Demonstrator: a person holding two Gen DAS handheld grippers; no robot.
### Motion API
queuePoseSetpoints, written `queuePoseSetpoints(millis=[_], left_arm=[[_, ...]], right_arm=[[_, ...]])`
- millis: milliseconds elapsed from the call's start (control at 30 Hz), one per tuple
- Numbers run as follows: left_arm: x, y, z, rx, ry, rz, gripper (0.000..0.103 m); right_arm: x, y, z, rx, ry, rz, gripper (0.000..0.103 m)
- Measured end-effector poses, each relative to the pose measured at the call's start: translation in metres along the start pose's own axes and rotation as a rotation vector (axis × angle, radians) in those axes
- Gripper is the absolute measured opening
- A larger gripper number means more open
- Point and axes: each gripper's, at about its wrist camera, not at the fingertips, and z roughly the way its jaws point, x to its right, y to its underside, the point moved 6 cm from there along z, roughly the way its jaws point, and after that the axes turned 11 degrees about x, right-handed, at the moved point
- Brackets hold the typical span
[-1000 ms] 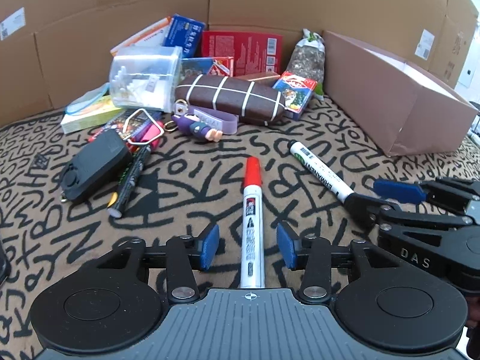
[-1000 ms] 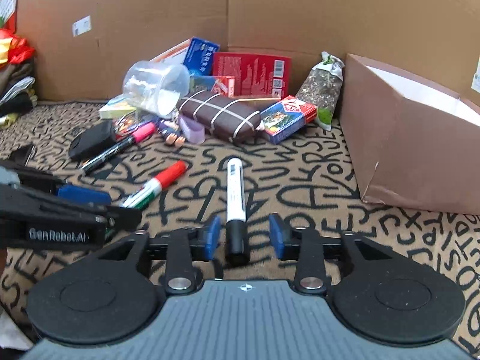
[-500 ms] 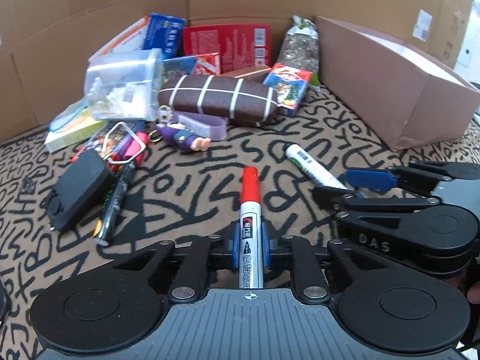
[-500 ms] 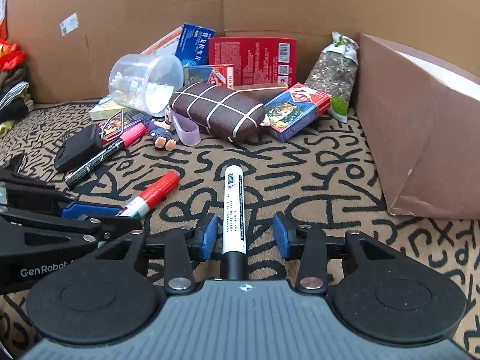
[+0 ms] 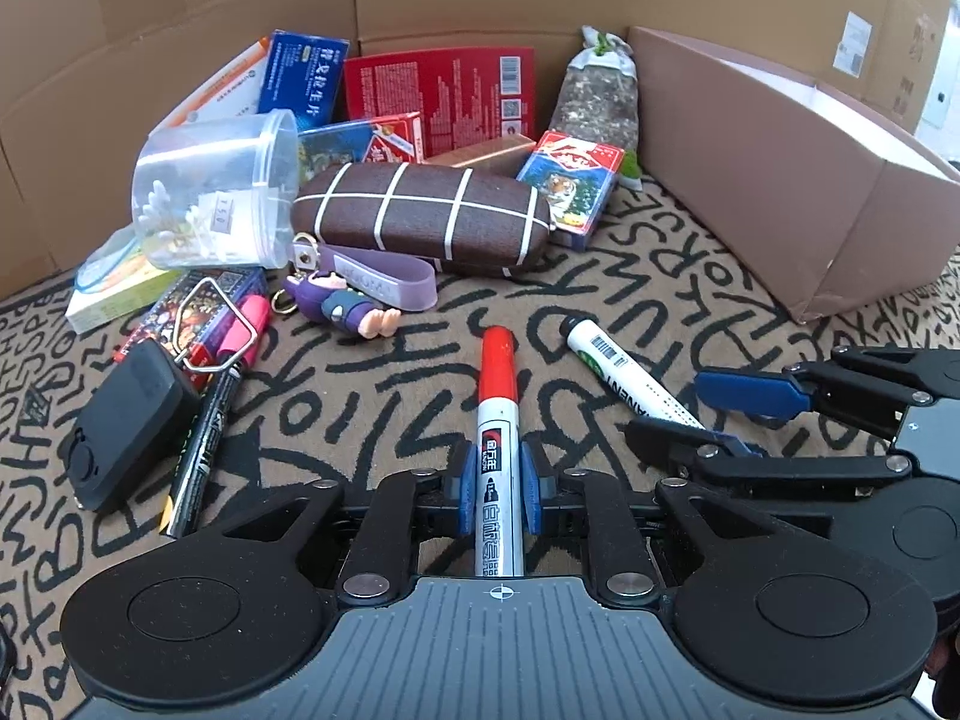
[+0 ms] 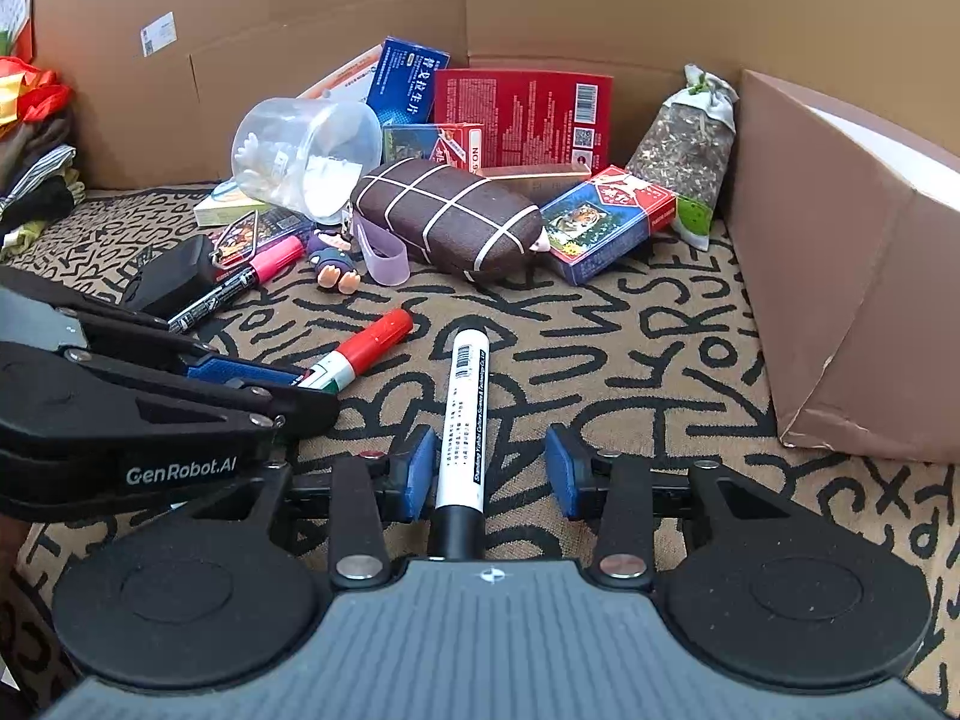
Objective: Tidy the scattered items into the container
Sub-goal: 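Lift both markers off the rug with both grippers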
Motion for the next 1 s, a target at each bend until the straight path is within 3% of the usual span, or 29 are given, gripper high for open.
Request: queuePoseSetpoints(millis=[67,100,133,233,267,333,533,600,767,1000], left_arm=[[0.0,-0.001,0.001,-0.001,0.005,-0.002,0.02],[0.002,-0.002,0.001,-0.001,0.005,0.007,0.012],[0.003,-0.002,0.001,-0.005,0.015,0.014,0.012],[0.006,-0.002,0.002,-0.007,0.025,0.022,0.016],[0.007,-0.002,0.003,-0.006,0.031,0.026,0.029],[0.008,-0.002,0.005,-0.002,0.038,0.033,0.029],[0.009,-0.002,0.008,0.02,0.034,0.056,0.021],[0.009,-0.003,0.008,0.021,0.029,0.054,0.01],[0.008,-0.002,0.006,0.014,0.015,0.029,0.011],[0.017,-0.006,-0.011,0.023,0.049,0.014,0.011]], right_arm=[[-0.001,-0.001,0.002,0.001,0.007,-0.004,0.037],[-0.001,-0.002,0.003,0.0,0.008,-0.007,0.024],[-0.002,-0.002,0.002,-0.002,0.005,-0.011,0.017],[-0.005,-0.002,0.002,-0.012,0.005,-0.045,0.017],[-0.006,-0.002,0.002,-0.014,0.006,-0.053,0.017],[-0.005,-0.003,0.003,-0.017,0.002,-0.046,0.018],[-0.003,-0.002,0.004,-0.011,0.001,-0.029,0.019],[-0.003,-0.002,0.004,-0.011,0.002,-0.031,0.018],[-0.001,-0.002,0.0,-0.008,0.004,0.011,0.017],[0.003,-0.005,-0.02,0.008,0.0,0.062,0.017]])
